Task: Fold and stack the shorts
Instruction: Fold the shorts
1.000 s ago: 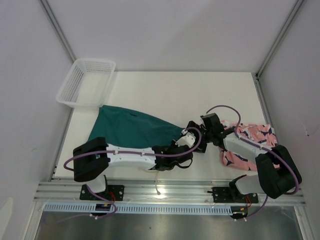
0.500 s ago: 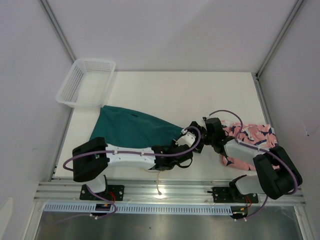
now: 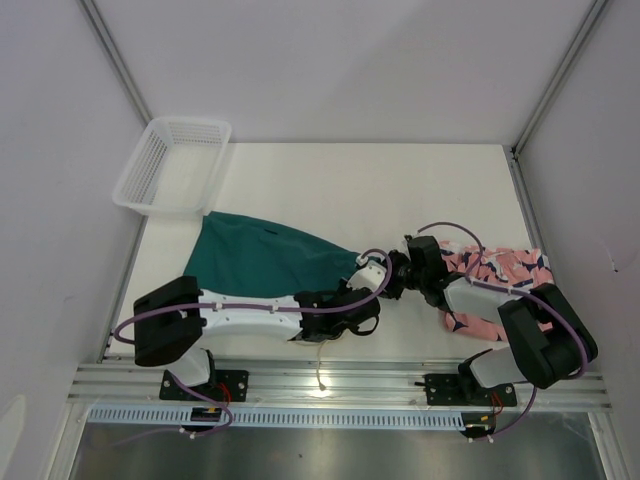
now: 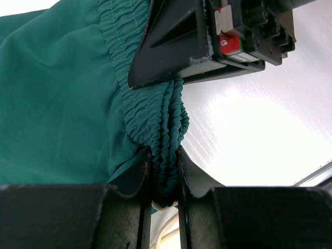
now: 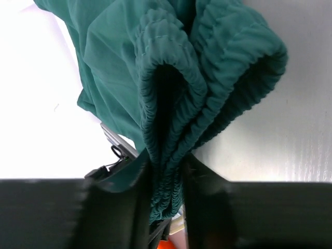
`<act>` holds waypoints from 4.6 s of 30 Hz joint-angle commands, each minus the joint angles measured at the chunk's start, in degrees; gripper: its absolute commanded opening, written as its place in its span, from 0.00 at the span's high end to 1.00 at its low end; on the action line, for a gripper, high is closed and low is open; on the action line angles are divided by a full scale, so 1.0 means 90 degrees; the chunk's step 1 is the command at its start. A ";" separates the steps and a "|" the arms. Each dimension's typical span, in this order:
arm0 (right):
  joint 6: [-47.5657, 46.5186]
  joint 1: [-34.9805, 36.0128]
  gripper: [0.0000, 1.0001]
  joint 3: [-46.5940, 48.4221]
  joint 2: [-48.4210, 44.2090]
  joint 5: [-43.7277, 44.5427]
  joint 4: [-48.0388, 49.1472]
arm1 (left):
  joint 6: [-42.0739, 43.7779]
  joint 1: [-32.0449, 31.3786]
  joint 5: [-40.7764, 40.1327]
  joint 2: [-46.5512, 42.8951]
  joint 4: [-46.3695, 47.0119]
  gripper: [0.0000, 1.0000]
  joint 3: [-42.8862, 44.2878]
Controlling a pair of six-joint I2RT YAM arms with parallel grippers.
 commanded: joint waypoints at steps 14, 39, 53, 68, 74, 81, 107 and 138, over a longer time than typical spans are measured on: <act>-0.2544 -0.0359 1.00 0.0768 0.0123 0.0132 -0.1739 | -0.0603 0.1345 0.2096 -0.2701 0.1491 0.34 -0.1585; -0.2740 -0.0232 1.00 0.0328 -0.0014 -0.0073 -0.1514 | -0.2019 0.4178 0.3855 -0.1204 0.4012 1.00 -0.3189; -0.2652 0.0188 1.00 -0.0101 -0.0610 0.0190 -0.1749 | -0.2859 0.4520 0.3903 0.1083 0.6434 1.00 -0.2779; -0.3384 -0.0427 1.00 0.0308 -0.0552 0.0620 -0.2599 | -0.2088 0.4472 0.2840 -0.1065 0.4608 1.00 -0.4066; -0.3375 -0.0427 1.00 0.0318 -0.0415 0.0533 -0.2501 | -0.2097 0.4462 0.2936 -0.1729 0.4569 1.00 -0.3942; -0.3365 -0.0427 1.00 0.0338 -0.0357 0.0455 -0.2423 | -0.2117 0.4452 0.3317 -0.1672 0.4716 1.00 -0.3092; -0.3794 -0.0427 1.00 0.0845 -0.0502 0.0425 -0.3630 | -0.2264 0.3837 0.2674 0.1308 0.6271 1.00 -0.2214; -0.5045 -0.0574 1.00 0.5776 0.1078 0.3938 -0.7929 | -0.1579 0.4754 0.1139 -0.5224 0.1386 0.31 -0.3901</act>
